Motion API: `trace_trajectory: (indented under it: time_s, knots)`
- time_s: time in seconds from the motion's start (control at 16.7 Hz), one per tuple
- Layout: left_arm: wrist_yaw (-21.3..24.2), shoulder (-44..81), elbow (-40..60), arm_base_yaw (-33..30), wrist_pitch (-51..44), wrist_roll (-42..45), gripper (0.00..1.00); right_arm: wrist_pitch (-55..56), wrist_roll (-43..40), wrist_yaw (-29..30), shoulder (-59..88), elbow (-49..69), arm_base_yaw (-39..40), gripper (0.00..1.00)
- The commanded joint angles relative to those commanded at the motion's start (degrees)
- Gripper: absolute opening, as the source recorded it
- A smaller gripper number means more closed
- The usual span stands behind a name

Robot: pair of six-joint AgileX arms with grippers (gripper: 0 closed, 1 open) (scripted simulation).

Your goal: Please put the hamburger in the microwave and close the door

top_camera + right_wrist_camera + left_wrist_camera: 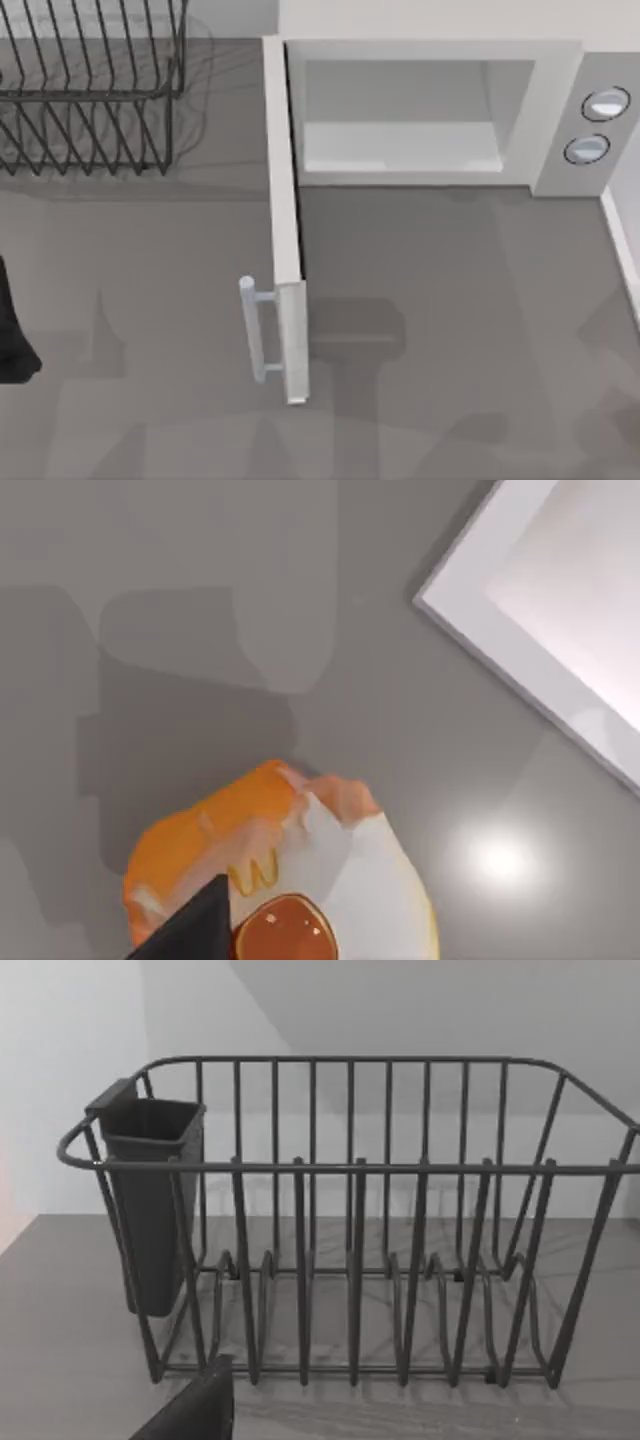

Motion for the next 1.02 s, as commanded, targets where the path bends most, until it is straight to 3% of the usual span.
trace_trajectory:
  time_s: [0.42, 1.02]
  knots:
    - [0.0, 0.0, 0.0, 0.0, 0.0, 0.0, 1.0, -15.9, -16.2, -0.1, 22.0, 13.1, 0.9, 1.0]
    - [0.0, 0.0, 0.0, 0.0, 0.0, 0.0, 1.0, -13.1, -17.7, -0.1, 25.9, 12.0, 0.9, 1.0]
